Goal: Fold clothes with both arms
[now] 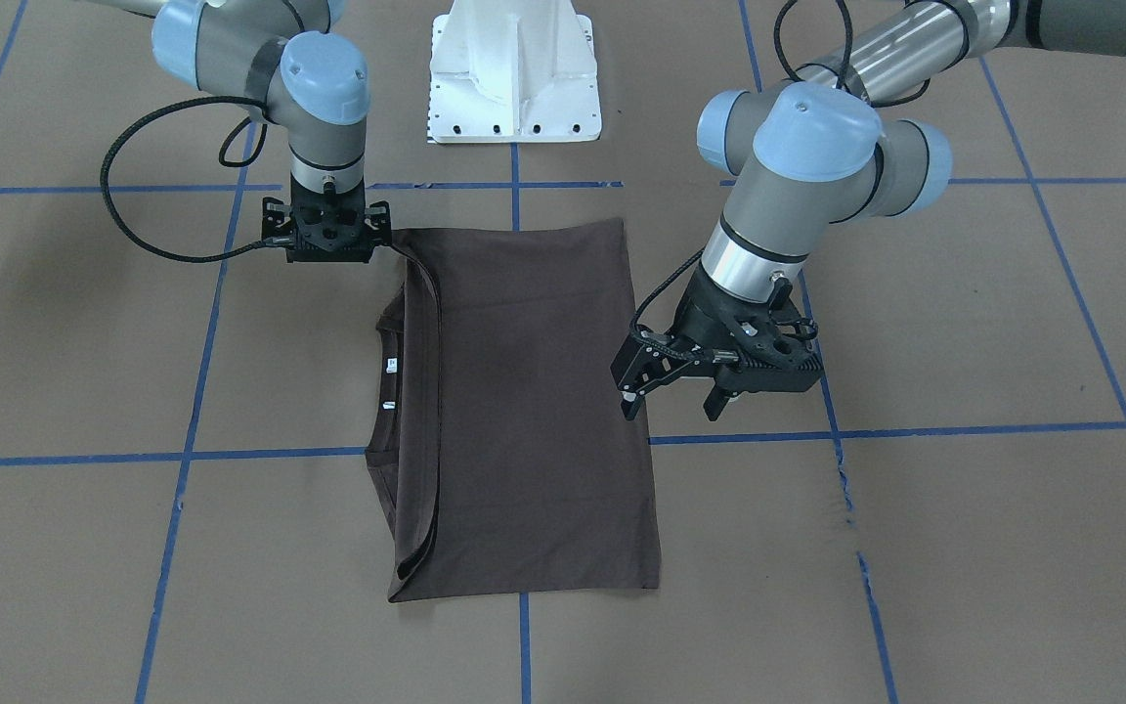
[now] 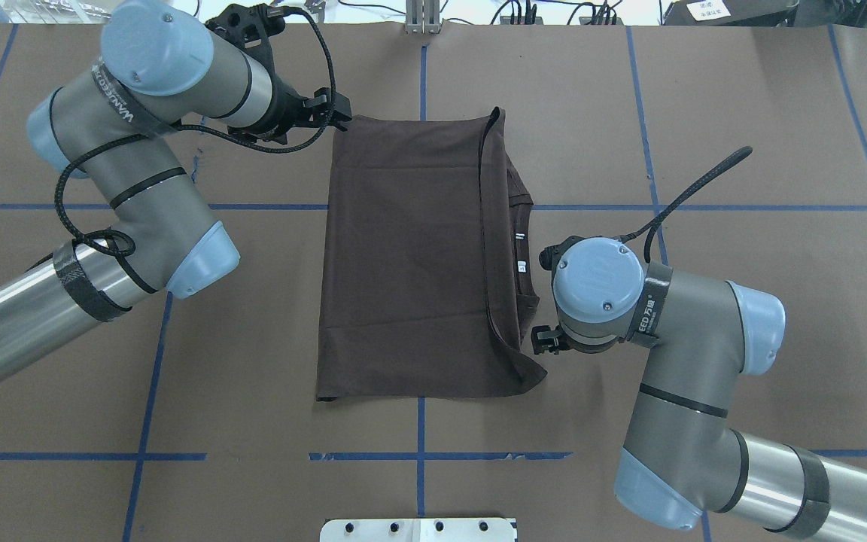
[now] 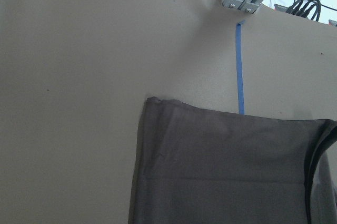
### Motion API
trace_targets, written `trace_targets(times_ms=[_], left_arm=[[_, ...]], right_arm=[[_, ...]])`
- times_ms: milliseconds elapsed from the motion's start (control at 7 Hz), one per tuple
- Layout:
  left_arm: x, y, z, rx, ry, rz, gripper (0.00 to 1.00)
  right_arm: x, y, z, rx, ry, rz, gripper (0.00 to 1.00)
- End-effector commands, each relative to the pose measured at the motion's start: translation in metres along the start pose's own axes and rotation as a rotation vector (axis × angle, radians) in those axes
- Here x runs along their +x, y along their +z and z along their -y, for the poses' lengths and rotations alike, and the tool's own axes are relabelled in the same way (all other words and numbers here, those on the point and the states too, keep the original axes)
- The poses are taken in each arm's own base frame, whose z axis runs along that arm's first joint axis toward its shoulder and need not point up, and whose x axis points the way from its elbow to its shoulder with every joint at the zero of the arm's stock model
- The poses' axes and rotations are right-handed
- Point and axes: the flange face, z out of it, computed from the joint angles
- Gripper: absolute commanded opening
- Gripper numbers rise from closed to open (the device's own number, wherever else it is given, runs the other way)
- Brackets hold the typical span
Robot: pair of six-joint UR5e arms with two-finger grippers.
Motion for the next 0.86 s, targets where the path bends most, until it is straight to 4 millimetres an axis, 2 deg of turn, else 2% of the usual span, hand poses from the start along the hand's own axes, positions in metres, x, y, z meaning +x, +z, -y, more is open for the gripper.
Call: trace_targets(times_ms=[0,286,429,714], left_arm=[[-0.001,0.000,0.001,0.001,0.001,0.001,1.00],[-0.001,0.000,0.001,0.002,0.002,0.003,1.00],[-0.001,0.000,0.001,0.002,0.002,0.003,1.00],[-0.002,0.000,0.001,0.001,0.001,0.004,1.00]], right_arm=[[-0.034,-0.030,0.031,0.051,0.000,0.080,1.00],[-0.070,-0.004,0.057,0.095,-0.019,0.157,1.00],[-0.076,-0.001,0.061,0.087,-0.018,0.154,1.00],[-0.074,0.006,0.054,0.042,-0.019,0.159,0.99]])
